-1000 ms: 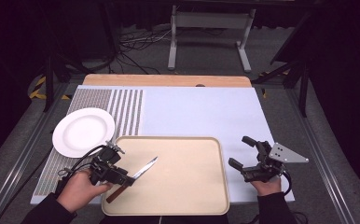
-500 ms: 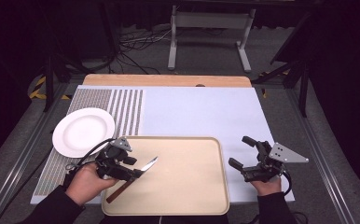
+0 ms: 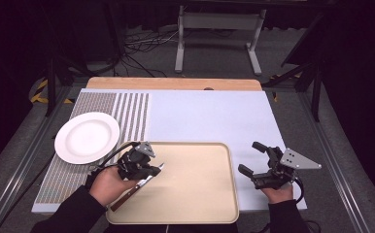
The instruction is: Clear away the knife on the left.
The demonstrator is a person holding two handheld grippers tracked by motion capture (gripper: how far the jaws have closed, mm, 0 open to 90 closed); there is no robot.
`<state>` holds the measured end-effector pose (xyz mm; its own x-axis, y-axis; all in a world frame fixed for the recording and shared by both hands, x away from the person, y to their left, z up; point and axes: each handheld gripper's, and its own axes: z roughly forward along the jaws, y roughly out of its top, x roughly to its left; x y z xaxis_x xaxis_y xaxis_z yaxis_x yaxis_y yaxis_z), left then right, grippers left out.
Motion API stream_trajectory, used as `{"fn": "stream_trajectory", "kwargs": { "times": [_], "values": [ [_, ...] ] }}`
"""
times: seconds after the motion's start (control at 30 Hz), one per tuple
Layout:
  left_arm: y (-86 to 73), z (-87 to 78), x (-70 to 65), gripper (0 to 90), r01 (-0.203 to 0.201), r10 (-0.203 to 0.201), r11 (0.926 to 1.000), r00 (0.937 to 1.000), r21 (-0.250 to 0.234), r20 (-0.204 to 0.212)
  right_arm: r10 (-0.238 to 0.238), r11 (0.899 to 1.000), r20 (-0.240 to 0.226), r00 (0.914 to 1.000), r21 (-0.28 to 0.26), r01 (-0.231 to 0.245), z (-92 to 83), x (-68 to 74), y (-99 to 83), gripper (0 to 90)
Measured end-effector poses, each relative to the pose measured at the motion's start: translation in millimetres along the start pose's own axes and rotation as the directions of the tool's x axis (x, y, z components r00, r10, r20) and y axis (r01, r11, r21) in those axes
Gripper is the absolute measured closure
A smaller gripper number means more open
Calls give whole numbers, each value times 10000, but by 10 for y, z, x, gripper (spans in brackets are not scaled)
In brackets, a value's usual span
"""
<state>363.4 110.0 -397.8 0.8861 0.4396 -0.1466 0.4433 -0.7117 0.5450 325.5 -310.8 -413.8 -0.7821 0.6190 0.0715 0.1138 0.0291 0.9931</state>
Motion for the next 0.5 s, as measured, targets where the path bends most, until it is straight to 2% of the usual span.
{"fn": "stream_trajectory", "kwargs": {
  "times": [0.23, 0.5],
  "values": [
    [62, 191, 43, 900, -110, 112, 9996, 9999, 275, -61, -17, 10000, 36, 10000, -30, 17, -16, -9, 0, 10],
    [95, 319, 68, 900, -205, 214, 9974, 9997, 696, -115, -27, 10000, 16, 10000, -13, 27, -15, -9, -1, 11]
  ]
}}
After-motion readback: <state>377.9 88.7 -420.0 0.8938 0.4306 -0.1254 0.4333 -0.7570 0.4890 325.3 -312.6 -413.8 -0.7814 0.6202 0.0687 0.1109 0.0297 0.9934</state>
